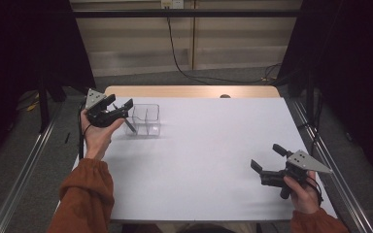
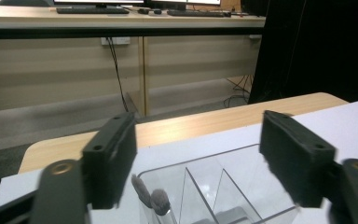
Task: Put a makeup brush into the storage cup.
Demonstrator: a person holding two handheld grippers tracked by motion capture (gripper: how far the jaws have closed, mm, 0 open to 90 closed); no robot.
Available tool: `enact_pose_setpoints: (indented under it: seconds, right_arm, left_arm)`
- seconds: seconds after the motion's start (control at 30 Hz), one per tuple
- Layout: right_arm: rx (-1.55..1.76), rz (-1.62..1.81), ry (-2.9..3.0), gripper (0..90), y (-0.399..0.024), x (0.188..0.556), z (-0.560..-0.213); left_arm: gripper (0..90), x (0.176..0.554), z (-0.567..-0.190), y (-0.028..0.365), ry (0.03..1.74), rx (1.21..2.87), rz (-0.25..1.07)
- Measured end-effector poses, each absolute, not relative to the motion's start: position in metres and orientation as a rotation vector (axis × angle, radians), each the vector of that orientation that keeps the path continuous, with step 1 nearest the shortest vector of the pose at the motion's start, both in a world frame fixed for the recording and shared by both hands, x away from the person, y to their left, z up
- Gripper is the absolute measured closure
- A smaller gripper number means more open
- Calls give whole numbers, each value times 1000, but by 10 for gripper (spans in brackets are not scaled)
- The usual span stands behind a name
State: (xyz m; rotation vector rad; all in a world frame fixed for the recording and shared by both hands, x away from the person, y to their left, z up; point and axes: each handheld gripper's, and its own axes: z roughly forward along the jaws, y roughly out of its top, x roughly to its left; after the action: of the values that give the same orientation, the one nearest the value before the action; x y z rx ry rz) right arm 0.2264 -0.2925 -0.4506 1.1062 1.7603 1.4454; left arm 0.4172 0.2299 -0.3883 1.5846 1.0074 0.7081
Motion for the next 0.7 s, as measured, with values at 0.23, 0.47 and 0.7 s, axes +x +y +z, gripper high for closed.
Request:
enact_pose_setpoints:
  seconds: [0.23, 0.47, 0.7]
  right_arm:
    - [1113, 1459, 1756, 0, -292, 228, -451]
    - [1116, 1450, 1756, 0, -292, 227, -451]
    - [1110, 1435, 1755, 0, -293, 225, -450]
  left_arm:
    - [72, 417, -388, 233, 1018, 1584, 696]
    - [31, 412, -385, 237, 985, 1580, 674]
    - [20, 403, -377, 242, 955, 1574, 659]
